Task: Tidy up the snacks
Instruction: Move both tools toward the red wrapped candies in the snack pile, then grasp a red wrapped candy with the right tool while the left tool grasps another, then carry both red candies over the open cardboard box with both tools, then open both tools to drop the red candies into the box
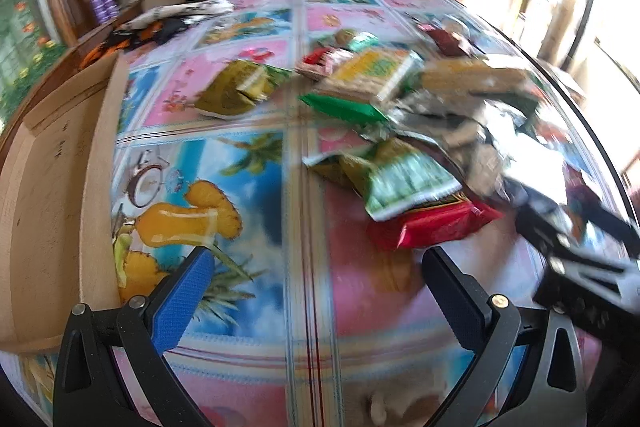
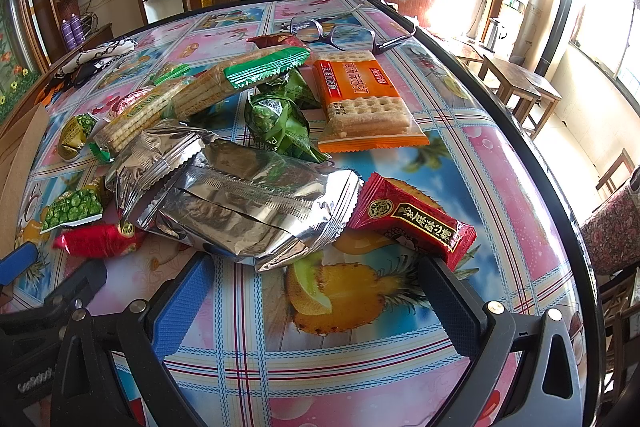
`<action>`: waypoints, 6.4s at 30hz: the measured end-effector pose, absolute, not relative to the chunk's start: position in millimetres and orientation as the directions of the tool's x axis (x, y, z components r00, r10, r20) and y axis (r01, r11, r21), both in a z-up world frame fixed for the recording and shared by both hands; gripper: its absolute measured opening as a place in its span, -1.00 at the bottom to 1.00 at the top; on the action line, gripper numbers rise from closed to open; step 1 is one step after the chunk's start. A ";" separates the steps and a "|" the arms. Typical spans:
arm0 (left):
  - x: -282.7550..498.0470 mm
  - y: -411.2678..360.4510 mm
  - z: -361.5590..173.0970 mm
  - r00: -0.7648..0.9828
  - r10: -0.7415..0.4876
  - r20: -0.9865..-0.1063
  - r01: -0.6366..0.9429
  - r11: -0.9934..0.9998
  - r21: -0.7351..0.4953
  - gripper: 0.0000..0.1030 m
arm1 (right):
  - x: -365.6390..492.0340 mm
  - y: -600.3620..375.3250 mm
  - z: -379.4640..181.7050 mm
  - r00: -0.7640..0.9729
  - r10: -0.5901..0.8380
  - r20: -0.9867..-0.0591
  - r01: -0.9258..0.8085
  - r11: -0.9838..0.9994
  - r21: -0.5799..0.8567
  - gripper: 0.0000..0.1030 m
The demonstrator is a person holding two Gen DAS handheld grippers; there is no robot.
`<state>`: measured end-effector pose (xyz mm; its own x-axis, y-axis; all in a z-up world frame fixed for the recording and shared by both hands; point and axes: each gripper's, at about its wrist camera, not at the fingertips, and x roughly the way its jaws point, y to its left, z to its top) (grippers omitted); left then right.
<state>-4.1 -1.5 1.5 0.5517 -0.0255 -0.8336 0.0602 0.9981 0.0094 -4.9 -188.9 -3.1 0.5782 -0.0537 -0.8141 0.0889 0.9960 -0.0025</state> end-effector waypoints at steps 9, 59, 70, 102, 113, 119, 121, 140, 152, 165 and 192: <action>-46.3 31.7 57.8 0.666 -0.194 -0.720 0.185 0.978 -0.093 1.00 | -5.0 -189.2 -3.0 0.578 -0.054 -0.814 0.089 0.996 -0.003 0.98; 9.0 -24.2 17.6 0.443 -0.280 -0.852 0.454 0.889 -0.056 0.10 | -53.0 -230.0 45.6 0.581 0.231 -0.780 -0.359 0.933 0.008 0.76; 10.4 -42.2 12.8 0.471 -0.253 -0.845 0.474 0.881 0.000 -0.21 | -55.7 -305.7 98.6 0.665 0.355 -0.656 -0.306 0.932 0.195 0.49; -14.6 -39.5 13.1 0.506 -0.219 -0.834 0.398 0.917 0.001 -0.64 | -55.1 -247.5 8.3 0.505 0.317 -0.803 -0.323 0.932 0.165 -0.62; -33.6 -5.6 24.1 0.504 -0.266 -0.822 0.332 0.938 -0.101 -0.64 | -79.5 -227.8 18.6 0.533 0.452 -0.715 -0.337 0.889 0.310 -0.62; -38.4 -0.3 27.3 0.513 -0.264 -0.817 0.326 0.940 -0.099 -0.64 | -78.2 -203.7 9.7 0.521 0.392 -0.758 -0.364 0.906 0.218 -0.61; -39.2 0.9 27.7 0.513 -0.269 -0.815 0.327 0.939 -0.105 -0.64 | -79.4 -195.2 5.9 0.515 0.361 -0.777 -0.373 0.911 0.176 -0.61; -43.5 47.7 53.8 0.570 -0.316 -0.758 0.283 0.942 -0.181 -0.64 | -79.9 -176.1 20.5 0.527 0.362 -0.769 -0.406 0.902 0.147 -0.60; -40.3 129.4 76.2 0.655 -0.273 -0.705 0.164 0.962 -0.220 -0.64 | -52.7 -107.3 56.0 0.469 0.529 -0.707 -0.492 0.821 0.289 -0.59; -20.6 236.4 93.8 0.700 -0.159 -0.696 0.011 0.977 -0.212 -0.64 | 3.0 0.7 87.4 0.379 0.629 -0.679 -0.569 0.737 0.365 -0.58; 90.6 329.1 34.9 0.569 -0.094 -0.817 -0.176 0.956 -0.233 -0.63 | 157.5 180.3 32.0 0.280 0.568 -0.774 -0.474 0.783 0.403 -0.58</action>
